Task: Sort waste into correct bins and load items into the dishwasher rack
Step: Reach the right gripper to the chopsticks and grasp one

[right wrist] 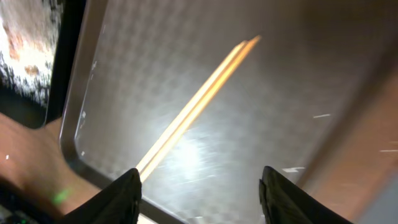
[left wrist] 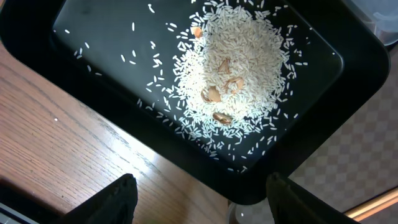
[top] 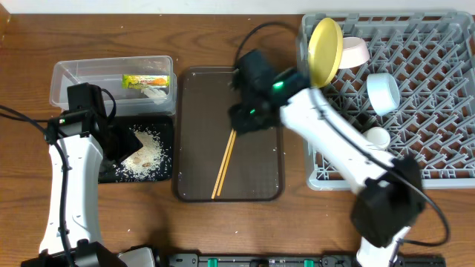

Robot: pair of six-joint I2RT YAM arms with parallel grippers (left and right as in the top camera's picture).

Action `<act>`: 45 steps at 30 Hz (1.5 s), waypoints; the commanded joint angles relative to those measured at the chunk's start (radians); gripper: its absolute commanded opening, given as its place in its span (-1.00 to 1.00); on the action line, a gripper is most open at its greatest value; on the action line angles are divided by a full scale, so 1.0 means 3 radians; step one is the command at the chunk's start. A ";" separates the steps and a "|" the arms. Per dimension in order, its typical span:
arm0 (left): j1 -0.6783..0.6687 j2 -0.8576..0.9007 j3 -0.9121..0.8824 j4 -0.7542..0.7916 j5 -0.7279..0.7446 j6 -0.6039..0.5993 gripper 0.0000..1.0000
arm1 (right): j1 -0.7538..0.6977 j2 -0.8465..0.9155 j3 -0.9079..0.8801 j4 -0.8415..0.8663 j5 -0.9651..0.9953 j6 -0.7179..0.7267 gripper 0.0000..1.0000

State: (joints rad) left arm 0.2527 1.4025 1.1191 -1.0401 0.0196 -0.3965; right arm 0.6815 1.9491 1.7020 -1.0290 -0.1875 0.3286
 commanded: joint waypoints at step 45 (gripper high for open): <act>0.0014 -0.0011 0.0029 -0.0009 -0.0017 -0.0031 0.39 | 0.0454 0.0880 -0.0112 0.0093 0.0370 0.0881 -0.03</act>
State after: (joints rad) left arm 0.2527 1.4025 1.1191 -1.0401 0.0196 -0.3965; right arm 0.7963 2.2024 1.6817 -1.0019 -0.1036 0.5743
